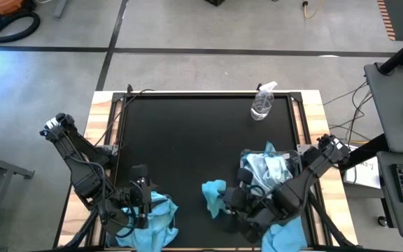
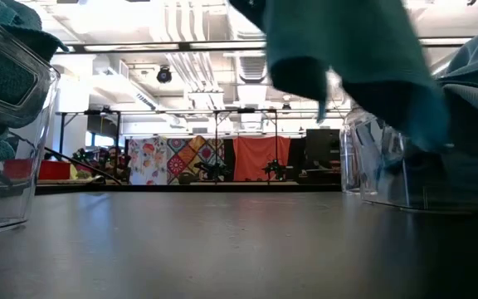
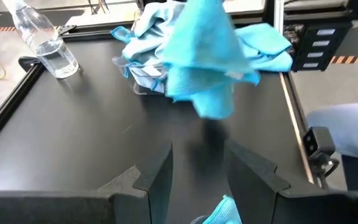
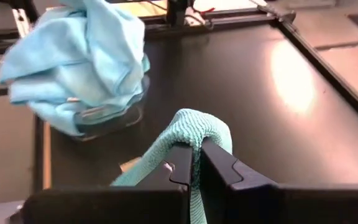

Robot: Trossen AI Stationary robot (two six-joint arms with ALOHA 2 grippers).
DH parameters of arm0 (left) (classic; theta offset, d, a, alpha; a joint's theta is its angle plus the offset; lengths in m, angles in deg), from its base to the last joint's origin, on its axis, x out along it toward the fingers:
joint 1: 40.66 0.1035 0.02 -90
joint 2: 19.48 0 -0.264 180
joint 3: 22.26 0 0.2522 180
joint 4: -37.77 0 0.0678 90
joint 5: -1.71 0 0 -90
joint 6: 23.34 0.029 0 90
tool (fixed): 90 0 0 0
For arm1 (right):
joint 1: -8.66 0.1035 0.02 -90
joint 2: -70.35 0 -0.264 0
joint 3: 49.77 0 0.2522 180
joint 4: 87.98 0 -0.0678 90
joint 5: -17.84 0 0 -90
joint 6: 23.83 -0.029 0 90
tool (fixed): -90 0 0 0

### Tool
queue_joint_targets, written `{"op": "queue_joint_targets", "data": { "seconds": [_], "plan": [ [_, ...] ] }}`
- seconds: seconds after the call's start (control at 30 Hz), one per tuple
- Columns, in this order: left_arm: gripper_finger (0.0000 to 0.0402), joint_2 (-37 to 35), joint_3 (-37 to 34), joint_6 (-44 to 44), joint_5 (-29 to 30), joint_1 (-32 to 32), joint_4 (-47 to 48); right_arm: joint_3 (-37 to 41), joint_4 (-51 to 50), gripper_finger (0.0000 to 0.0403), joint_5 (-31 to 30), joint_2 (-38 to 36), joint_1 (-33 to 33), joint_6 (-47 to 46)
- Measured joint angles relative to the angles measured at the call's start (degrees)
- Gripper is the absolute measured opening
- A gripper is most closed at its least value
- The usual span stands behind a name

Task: Sort microfiber towel by color & place in baskets
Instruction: Put the blue microfiber towel into the left transparent bin

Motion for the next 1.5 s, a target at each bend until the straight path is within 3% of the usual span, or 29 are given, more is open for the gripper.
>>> {"op": "queue_joint_targets", "data": {
  "seconds": [0.23,0.4,0.7,0.9,1.5],
  "plan": [
    [0.013,0.0,0.0,4.03,0.25,0.04,-5.76,-1.45,4.96,0.0009,1.17,0.04,-3.99,8.59],
    [0.013,0.0,0.0,8.57,1.59,0.46,-10.93,-1.45,12.25,0.0009,6.7,0.04,-6.11,14.68],
    [0.013,0.37,-0.07,9.46,1.55,2.44,-12.52,-1.43,22.24,0.0009,9.57,0.04,-7.87,24.43],
    [0.013,1.04,-0.1,11.08,1.44,4.07,-15.08,-1.41,27.59,0.0009,15.18,0.1,-9.16,28.04],
    [0.0114,4.13,-0.03,14.95,-0.15,5.85,-19.18,-1.39,30.46,0.0009,18.25,0.39,-10.36,31.6]
  ]
}}
